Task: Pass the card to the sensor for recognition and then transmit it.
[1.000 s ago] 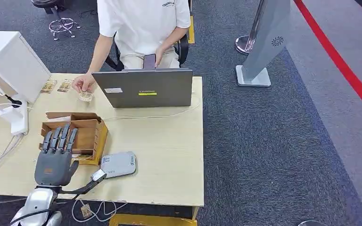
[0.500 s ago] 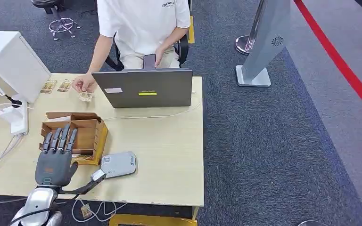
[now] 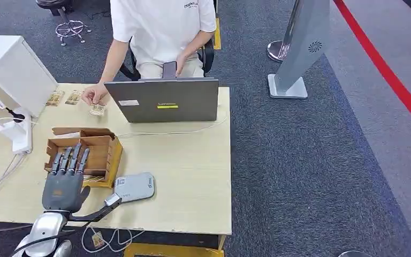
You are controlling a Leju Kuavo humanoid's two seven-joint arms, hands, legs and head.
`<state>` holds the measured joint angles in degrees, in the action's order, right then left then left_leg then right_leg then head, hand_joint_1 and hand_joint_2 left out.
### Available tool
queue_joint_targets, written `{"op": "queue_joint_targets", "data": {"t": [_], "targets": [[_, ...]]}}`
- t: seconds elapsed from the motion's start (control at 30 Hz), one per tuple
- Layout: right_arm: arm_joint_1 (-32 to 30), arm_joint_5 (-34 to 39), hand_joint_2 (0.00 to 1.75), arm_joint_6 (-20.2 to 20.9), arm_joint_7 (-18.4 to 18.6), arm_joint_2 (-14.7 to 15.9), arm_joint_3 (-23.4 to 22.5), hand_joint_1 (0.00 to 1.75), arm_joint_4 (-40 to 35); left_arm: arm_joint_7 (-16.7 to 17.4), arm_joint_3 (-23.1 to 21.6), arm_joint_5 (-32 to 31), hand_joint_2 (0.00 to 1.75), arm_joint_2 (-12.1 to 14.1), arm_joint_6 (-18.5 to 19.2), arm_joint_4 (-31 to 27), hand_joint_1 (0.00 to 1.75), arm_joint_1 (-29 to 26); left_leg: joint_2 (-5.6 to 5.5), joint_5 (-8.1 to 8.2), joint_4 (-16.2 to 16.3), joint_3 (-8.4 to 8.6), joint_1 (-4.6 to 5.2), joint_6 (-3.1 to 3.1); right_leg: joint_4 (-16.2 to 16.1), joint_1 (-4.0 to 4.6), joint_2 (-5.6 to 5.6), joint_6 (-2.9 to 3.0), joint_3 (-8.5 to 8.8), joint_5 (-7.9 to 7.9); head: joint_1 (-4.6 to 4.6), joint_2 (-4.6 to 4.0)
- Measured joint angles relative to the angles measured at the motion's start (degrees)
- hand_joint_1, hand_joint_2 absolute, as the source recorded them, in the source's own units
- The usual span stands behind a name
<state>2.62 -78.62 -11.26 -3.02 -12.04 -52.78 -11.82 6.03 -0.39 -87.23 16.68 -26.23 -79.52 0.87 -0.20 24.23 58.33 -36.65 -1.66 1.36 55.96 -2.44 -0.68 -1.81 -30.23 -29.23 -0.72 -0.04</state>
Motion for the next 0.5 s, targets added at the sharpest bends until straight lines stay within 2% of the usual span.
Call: {"op": "queue_joint_targets", "data": {"t": [0.5], "targets": [[0.0,0.2,0.0,0.1,-0.7,0.0,0.0,0.0,0.0,-1.3,-0.8,3.4,1.75,1.0,1.7,0.2,1.75,0.2,0.0,0.0,0.0,0.0,0.0,0.0,0.0,0.0,0.0,0.0,0.0,0.0,0.0,0.0]]}}
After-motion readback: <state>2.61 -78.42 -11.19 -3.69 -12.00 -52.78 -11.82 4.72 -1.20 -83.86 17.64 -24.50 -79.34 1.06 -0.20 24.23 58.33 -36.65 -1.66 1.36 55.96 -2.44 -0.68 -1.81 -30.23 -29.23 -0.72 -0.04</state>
